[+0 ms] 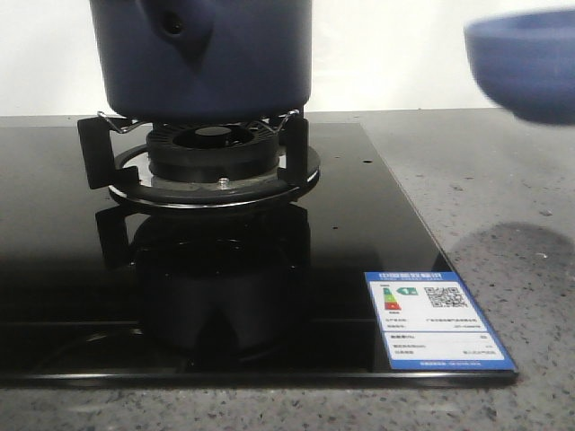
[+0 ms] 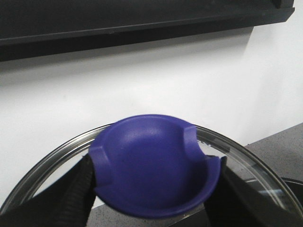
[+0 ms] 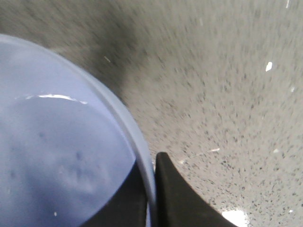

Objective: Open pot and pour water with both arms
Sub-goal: 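Tilt the blue bowl over the open pot with the right gripper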

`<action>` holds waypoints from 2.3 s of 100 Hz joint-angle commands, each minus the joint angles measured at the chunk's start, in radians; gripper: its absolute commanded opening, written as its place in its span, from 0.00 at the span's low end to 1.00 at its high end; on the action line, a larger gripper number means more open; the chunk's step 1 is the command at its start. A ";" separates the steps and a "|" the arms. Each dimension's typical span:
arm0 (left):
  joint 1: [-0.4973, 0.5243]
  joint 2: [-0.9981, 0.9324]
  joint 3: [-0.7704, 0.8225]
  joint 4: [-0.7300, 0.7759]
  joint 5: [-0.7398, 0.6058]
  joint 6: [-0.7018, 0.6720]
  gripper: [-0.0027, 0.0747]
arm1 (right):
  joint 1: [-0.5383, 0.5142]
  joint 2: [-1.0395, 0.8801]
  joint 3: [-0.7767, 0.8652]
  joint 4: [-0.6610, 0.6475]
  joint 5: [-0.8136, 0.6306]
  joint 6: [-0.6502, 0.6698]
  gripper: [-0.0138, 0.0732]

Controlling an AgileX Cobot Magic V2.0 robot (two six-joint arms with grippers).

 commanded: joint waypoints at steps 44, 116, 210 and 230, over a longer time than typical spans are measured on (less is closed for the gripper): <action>0.001 -0.027 -0.016 -0.055 0.003 -0.011 0.55 | 0.300 0.176 -0.658 0.064 0.135 0.032 0.09; 0.067 -0.025 -0.016 -0.053 -0.022 -0.013 0.55 | 0.545 0.401 -0.922 0.069 -0.058 0.030 0.09; 0.076 -0.025 -0.016 -0.053 -0.052 -0.013 0.55 | 0.634 0.361 -0.825 -0.071 -0.321 -0.016 0.09; 0.082 -0.017 -0.016 -0.053 -0.052 -0.013 0.55 | 0.634 0.249 -0.576 -0.075 -0.541 -0.016 0.09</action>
